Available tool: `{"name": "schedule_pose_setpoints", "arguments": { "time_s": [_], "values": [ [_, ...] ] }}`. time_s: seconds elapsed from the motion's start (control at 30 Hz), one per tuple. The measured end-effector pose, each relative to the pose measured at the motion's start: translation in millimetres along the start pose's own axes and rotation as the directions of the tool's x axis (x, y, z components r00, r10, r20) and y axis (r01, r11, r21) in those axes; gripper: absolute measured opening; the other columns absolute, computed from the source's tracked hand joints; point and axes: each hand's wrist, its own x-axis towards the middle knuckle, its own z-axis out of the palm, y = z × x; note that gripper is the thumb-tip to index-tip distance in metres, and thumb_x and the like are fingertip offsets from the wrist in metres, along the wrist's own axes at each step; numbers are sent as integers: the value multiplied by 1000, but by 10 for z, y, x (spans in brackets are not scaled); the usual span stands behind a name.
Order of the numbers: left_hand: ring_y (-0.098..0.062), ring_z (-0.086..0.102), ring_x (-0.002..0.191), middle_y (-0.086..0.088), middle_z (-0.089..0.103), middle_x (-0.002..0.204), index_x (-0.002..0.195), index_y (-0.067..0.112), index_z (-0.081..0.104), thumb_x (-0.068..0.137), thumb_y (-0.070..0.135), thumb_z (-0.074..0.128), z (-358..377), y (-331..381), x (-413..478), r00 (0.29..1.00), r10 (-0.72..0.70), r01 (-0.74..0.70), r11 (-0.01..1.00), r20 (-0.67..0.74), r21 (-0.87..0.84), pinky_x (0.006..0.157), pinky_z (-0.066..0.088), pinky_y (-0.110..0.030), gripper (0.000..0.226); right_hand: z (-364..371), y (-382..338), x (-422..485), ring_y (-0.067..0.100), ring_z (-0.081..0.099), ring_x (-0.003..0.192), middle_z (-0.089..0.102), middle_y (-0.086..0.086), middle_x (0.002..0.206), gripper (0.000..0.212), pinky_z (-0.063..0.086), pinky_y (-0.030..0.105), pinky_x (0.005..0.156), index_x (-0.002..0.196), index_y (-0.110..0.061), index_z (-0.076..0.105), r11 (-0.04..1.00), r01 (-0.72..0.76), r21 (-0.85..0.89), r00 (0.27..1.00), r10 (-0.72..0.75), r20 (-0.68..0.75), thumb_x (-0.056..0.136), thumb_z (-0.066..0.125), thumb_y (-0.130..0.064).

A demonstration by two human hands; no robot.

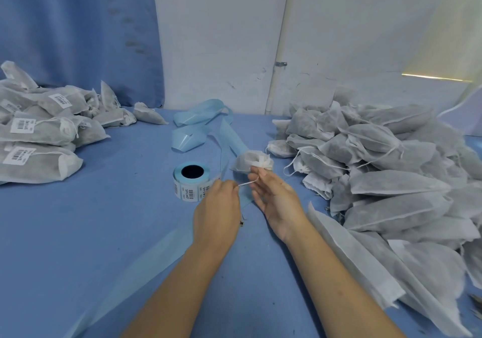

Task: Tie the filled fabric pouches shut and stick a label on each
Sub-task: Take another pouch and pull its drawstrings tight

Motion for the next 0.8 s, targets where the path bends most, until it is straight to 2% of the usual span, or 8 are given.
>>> {"name": "schedule_pose_setpoints", "arguments": {
  "time_s": [0.1,0.23,0.37,0.5,0.57,0.63,0.7,0.8],
  "values": [
    [-21,51,94,-1,55,97,101,16,60,102,26,37,-25,-28,29,998,20,-15,997,-62,73,71,36,-30,25,-8,10,0,5,49,55,58,-9,60,16,41,15,56,93,-13,65,945,165,-283,977,-196,-86,99,51,-17],
    [-22,51,93,-2,56,96,99,15,64,100,23,43,-54,1,28,994,90,-76,977,-62,197,77,37,-33,22,15,93,-48,10,43,62,50,-6,65,18,35,26,62,86,-11,54,610,279,-742,919,-393,22,100,46,-20],
    [-32,60,80,-10,65,96,78,8,69,80,7,72,-121,82,4,958,232,-207,966,-167,158,61,46,-40,4,42,102,-74,18,46,81,51,-2,83,22,37,35,71,79,-14,45,268,295,-917,864,-485,136,100,42,-21],
    [-30,64,77,-11,68,114,77,5,70,74,-2,75,-116,143,-6,921,374,-365,926,-106,92,61,53,-41,10,65,106,-119,29,52,93,61,6,102,16,39,39,75,96,-8,59,-32,279,-960,805,-537,252,98,44,-14],
    [-28,65,81,-7,64,126,90,3,72,78,-4,70,-88,131,16,909,407,-404,913,-93,57,64,54,-38,14,92,104,-162,31,58,101,66,7,112,20,43,41,77,103,-5,64,-84,331,-940,745,-589,315,88,51,-3],
    [-22,61,106,1,50,143,115,5,67,90,1,57,-61,106,33,930,357,-363,930,-84,-61,85,52,-33,27,106,107,-188,33,60,111,66,10,120,36,49,44,85,110,-1,67,-107,384,-917,685,-633,361,77,52,4],
    [-16,44,131,1,40,150,134,7,53,98,9,43,-38,70,36,943,326,-331,933,-59,-140,103,31,-15,37,96,113,-195,33,57,119,64,10,126,43,48,46,92,115,0,66,-88,403,-911,663,-658,357,74,53,6],
    [-8,42,125,-12,52,134,122,-2,59,97,1,44,-40,120,38,942,319,-335,910,-104,-245,103,21,-2,29,62,131,-171,30,55,123,60,5,132,45,45,43,98,121,-5,65,-23,434,-901,649,-685,330,79,50,2]
  ]
}}
